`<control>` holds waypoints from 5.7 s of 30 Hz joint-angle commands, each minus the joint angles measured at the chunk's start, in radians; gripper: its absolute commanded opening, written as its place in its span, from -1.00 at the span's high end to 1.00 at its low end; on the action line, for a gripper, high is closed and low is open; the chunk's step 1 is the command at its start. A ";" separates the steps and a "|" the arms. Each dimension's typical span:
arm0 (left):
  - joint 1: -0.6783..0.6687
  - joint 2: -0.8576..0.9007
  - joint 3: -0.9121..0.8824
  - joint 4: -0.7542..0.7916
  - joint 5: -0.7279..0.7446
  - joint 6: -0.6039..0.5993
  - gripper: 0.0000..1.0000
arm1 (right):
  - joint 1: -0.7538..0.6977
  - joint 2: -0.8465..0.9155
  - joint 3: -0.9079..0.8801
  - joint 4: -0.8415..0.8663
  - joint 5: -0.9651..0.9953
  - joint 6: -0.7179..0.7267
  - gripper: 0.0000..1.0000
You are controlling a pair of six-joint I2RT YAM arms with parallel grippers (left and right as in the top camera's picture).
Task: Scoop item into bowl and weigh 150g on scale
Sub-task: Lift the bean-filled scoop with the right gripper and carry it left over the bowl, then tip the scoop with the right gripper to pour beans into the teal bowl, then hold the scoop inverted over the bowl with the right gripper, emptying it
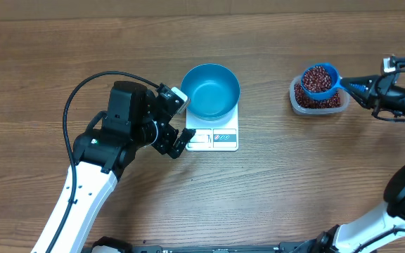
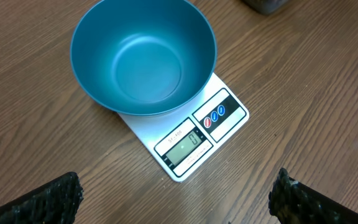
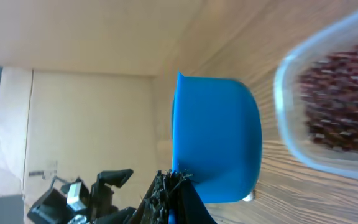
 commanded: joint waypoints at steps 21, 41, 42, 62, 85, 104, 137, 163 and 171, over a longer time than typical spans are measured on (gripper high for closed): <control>0.004 0.006 -0.010 0.003 0.018 0.015 -0.99 | 0.303 -0.050 0.030 0.477 -0.122 0.502 0.93; 0.004 0.006 -0.010 0.003 0.018 0.015 -0.99 | 0.577 -0.050 0.030 0.955 0.050 0.898 0.93; 0.004 0.006 -0.010 0.003 0.018 0.015 -0.99 | 0.586 -0.050 0.030 0.955 0.059 0.894 0.93; 0.004 0.006 -0.010 0.003 0.018 0.015 -0.99 | 0.681 -0.050 0.029 0.822 0.246 0.564 0.92; 0.004 0.006 -0.010 0.003 0.018 0.015 -0.99 | 0.704 -0.050 0.027 0.736 0.351 0.272 0.93; 0.004 0.006 -0.010 0.003 0.018 0.015 -0.99 | 0.729 -0.050 0.027 0.737 0.403 0.134 0.93; 0.004 0.006 -0.010 0.003 0.018 0.015 -0.99 | 0.759 -0.049 0.027 0.787 0.402 0.061 0.92; 0.004 0.006 -0.010 0.003 0.018 0.015 -0.99 | 0.804 -0.048 0.027 0.795 0.463 -0.113 0.92; 0.004 0.006 -0.010 0.003 0.018 0.015 -0.99 | 0.804 -0.048 0.027 0.794 0.463 -0.189 0.92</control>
